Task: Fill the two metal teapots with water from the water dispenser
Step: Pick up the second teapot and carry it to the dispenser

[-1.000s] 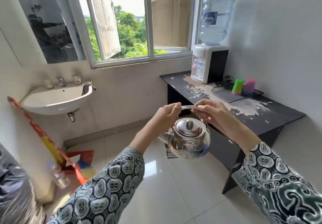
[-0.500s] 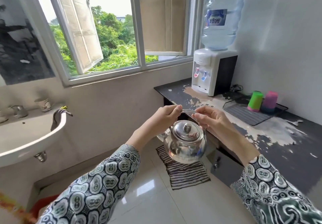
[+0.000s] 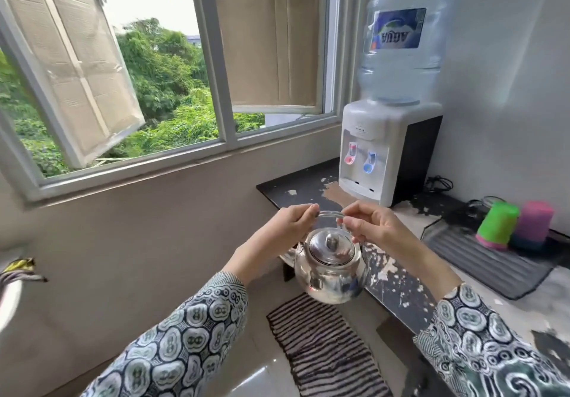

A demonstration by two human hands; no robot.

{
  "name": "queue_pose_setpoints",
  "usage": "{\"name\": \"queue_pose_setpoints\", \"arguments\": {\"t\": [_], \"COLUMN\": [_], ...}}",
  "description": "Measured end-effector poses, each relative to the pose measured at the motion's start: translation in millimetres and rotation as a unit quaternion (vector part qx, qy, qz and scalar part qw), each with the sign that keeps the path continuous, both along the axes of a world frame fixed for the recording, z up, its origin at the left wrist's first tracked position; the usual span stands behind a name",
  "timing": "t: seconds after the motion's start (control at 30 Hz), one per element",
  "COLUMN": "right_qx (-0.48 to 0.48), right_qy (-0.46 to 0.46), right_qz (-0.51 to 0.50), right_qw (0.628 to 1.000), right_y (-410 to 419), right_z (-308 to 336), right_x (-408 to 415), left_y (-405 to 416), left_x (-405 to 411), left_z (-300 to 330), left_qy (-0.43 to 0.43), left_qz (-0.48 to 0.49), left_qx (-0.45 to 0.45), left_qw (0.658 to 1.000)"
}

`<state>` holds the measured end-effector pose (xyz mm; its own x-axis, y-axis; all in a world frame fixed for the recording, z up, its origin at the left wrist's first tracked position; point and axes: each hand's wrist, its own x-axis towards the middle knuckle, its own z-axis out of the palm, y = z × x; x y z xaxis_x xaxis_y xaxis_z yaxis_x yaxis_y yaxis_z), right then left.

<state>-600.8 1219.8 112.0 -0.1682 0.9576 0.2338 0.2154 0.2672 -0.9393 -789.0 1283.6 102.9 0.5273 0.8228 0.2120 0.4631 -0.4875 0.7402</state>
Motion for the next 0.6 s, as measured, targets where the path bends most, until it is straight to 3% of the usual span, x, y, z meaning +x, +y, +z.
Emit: {"name": "queue_pose_setpoints", "arguments": {"t": [0.43, 0.6], "right_qx": [-0.047, -0.074], "right_qy": [0.028, 0.059], "right_qz": [-0.061, -0.101], "right_qw": [0.997, 0.990], "right_y": [249, 320], "right_z": [-12, -42], "right_x": [68, 85], "left_y": [263, 350], "left_x": [80, 103], "left_z": [-14, -32], "left_qy": [-0.010, 0.030], "left_qz": [-0.007, -0.063], "left_qx": [-0.022, -0.038], "left_qw": [1.000, 0.997]}}
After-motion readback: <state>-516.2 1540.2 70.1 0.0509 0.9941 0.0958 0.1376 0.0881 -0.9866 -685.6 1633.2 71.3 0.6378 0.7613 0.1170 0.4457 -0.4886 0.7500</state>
